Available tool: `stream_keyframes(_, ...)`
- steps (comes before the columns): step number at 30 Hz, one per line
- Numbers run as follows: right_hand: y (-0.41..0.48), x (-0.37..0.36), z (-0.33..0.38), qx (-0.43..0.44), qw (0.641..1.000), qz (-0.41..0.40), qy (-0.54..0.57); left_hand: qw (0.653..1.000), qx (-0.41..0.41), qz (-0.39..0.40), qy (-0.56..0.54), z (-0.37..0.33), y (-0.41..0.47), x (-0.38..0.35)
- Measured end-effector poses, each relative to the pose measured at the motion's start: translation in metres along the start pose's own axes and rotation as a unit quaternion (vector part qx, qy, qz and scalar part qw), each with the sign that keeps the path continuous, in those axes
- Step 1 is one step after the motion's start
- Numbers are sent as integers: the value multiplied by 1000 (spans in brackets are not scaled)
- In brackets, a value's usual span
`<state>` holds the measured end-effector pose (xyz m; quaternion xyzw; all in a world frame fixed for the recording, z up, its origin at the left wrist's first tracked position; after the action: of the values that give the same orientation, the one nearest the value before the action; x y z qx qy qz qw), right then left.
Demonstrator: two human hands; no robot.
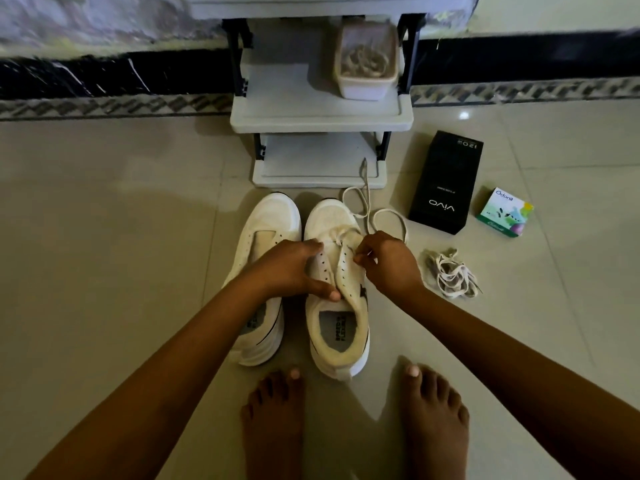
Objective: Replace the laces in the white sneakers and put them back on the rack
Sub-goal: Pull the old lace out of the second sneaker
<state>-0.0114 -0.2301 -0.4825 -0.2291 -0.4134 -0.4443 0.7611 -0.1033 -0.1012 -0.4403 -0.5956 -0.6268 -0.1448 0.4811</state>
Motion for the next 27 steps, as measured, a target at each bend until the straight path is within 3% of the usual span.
stream_keyframes(3, 9, 8, 0, -13, 999, -10, 31, 1000, -8, -8, 5, 0, 1, -4)
stream_keyframes(6, 21, 25, 17, -49, 980, -50, 188, 1000, -17, -7, 24, 1, 4, -8)
stream_keyframes(8, 23, 33, 32, -114, 944, -43, 307, 999, -25, -13, 29, 0, 5, -10)
stream_keyframes(10, 25, 41, 51, -188, 869, -11, 458, 999, -31, -12, 28, 0, 5, -11)
stream_keyframes(13, 30, 50, 69, -282, 686, 29, 670, 998, -42, -18, 31, 0, 5, -11)
stream_keyframes(14, 30, 47, 68, -319, 646, 36, 693, 998, -45, -22, 31, 0, 5, -11)
stream_keyframes(17, 17, 27, 51, -441, 588, 46, 677, 999, -41, -23, 26, 1, 4, -11)
stream_keyframes(19, 6, 11, 31, -491, 613, 61, 615, 999, -29, -21, 19, 4, 4, -12)
stream_keyframes(22, -10, -3, 9, -502, 692, 82, 512, 1000, -20, -16, 18, 6, 5, -14)
stream_keyframes(27, -22, -3, 4, -388, 846, 85, 356, 999, -21, -14, 24, 6, 4, -13)
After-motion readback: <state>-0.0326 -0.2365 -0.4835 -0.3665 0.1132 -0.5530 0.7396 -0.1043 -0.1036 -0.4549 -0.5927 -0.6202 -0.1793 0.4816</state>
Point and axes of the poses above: each hand's wrist, its own y-axis towards the middle knuckle, its own x-axis out of the back of the hand, z = x × y, the point moved 5 cm from there along y, towards the middle knuckle, and after that the axes turned 13 degrees about -z, right-handed, at the moved point
